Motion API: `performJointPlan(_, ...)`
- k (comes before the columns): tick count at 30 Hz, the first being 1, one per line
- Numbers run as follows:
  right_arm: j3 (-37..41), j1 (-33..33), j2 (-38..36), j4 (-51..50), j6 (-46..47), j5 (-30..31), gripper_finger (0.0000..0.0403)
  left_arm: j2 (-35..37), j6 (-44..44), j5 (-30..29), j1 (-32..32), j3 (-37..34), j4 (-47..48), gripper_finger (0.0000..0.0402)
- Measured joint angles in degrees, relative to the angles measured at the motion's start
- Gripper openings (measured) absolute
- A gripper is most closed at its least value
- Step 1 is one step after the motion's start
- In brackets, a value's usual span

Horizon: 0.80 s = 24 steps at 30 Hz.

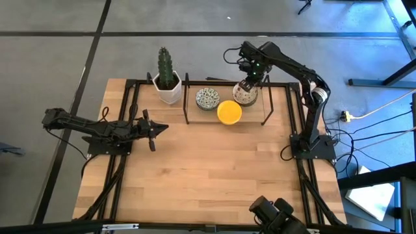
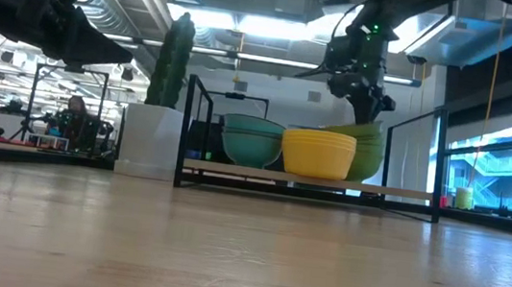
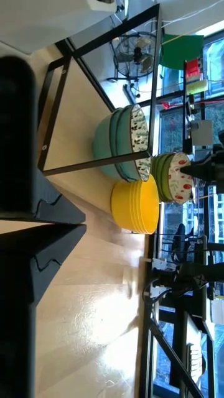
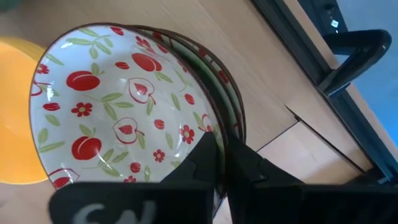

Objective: Pick & Place Mini bowls
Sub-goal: Stack the green printed bowl on top of the green printed bowl on the shelf

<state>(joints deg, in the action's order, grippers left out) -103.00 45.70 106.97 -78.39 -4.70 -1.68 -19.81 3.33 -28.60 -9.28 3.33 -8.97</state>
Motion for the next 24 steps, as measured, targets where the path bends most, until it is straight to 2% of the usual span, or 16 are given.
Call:
performJointPlan(7,0.95,0.83,-0.11,1.03,-1.85,-0.05,0.0030,0.00,0.50,0.12,0.00,0.00,0.13,0.0010)
performJointPlan(18,-4.98,0.80,0.22,0.09,-1.51,3.25,0.0128,0.00,0.61,0.17,0.00,0.00,0.15,0.0011)
performJointPlan(24,-8.82,0.78,0.22,-0.51,-1.63,3.81,0.0158,0.00,0.61,0.17,0.00,-0.01,0.17,0.0011)
